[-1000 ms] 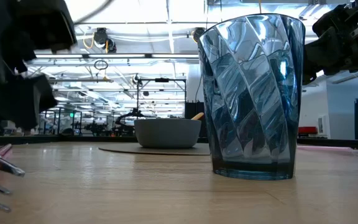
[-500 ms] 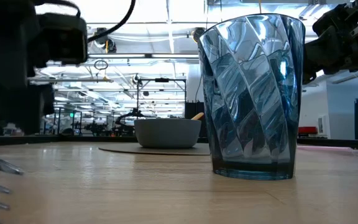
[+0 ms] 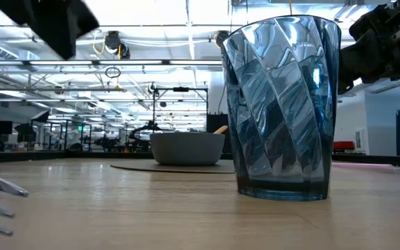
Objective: Pick & Place Utensil
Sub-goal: Put the pink fork into the dark blue bowl
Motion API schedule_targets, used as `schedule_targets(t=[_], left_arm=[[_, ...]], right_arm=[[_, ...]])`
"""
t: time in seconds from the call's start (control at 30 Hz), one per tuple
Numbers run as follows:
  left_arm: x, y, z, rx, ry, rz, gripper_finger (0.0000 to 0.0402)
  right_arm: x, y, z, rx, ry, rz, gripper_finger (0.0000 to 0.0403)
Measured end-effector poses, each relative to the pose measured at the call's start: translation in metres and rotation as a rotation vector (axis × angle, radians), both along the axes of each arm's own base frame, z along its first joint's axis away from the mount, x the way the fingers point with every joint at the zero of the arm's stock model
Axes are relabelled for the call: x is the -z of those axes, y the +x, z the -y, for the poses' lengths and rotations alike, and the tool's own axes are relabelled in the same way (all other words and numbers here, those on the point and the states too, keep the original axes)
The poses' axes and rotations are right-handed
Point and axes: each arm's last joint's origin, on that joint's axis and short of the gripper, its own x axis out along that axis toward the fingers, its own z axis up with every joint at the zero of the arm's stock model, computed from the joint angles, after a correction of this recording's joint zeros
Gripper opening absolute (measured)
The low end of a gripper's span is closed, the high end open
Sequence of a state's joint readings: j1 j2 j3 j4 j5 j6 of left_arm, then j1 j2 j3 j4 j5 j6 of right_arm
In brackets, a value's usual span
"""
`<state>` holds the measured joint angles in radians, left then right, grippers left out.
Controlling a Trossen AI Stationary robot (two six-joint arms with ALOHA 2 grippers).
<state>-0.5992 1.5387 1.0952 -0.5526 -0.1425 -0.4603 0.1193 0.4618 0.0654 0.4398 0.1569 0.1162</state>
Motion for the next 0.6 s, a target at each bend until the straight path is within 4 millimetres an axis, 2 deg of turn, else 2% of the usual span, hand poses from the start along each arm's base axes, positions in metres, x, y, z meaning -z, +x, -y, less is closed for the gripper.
schedule_targets(t=[0.1,0.4,0.6], left_arm=[[0.005,-0.003,0.006,0.049,0.042,-0.002,0.0223],[0.045,0.004,0.019,0.085,0.084,-0.142,0.0223],[0.053,0.006,0.022,0.097,0.080,-0.166,0.0223]], right_arm=[[0.000,0.000,0.000,0.000,-0.001,-0.005,0.0155],[0.001,0.000,0.000,-0.001,-0.009,-0.009,0.0155],[0.001,0.001,0.000,-0.001,-0.007,-0.012,0.0155]])
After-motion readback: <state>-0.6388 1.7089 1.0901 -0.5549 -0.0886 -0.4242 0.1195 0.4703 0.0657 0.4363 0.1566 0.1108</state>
